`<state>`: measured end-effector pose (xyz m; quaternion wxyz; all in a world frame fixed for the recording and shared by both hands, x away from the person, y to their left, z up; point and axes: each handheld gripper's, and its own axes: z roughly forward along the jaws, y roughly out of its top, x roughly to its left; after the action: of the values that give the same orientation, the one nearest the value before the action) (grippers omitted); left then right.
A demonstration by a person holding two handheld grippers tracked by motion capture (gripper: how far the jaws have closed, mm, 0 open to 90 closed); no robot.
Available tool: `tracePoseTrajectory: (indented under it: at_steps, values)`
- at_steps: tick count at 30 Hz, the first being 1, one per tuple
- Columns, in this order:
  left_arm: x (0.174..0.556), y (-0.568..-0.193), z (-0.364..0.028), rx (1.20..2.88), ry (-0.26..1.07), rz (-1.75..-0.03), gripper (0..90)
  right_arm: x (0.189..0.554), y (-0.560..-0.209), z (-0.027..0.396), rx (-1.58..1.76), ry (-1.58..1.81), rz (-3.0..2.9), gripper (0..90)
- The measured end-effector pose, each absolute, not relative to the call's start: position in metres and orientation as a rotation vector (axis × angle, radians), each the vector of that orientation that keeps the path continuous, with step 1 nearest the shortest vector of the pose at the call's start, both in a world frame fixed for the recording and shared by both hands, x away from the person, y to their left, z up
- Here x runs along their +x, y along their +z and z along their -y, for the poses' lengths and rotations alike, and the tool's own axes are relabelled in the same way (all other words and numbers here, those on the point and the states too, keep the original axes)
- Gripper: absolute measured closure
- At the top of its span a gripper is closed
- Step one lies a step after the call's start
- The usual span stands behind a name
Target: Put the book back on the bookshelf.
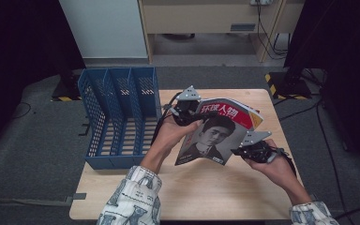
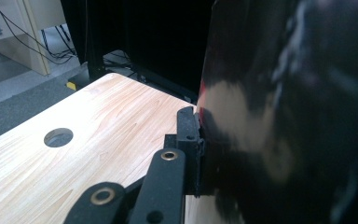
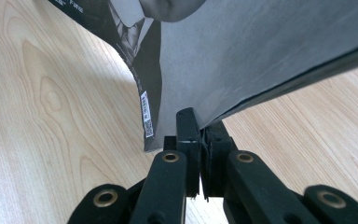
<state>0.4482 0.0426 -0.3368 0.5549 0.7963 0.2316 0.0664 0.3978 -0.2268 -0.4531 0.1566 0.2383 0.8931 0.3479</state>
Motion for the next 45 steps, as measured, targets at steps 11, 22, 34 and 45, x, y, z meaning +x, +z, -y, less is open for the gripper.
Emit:
tracePoseTrajectory:
  at_steps: [11, 22, 34, 45]
  values:
    - [0.446, -0.336, -0.046, 1.873, 0.158, -0.551, 85.9, 0.399, -0.455, 0.226, 0.681, 0.984, -2.551, 88.0]
    - [0.444, -0.332, -0.050, 1.861, 0.152, -0.539, 86.4, 0.402, -0.452, 0.230, 0.674, 1.027, -2.527, 86.9]
    - [0.440, -0.323, -0.050, 1.846, 0.140, -0.504, 86.6, 0.404, -0.452, 0.241, 0.732, 1.116, -2.445, 70.8]
    - [0.439, -0.315, -0.050, 1.820, 0.148, -0.522, 86.6, 0.393, -0.467, 0.253, 0.871, 1.130, -2.299, 36.7]
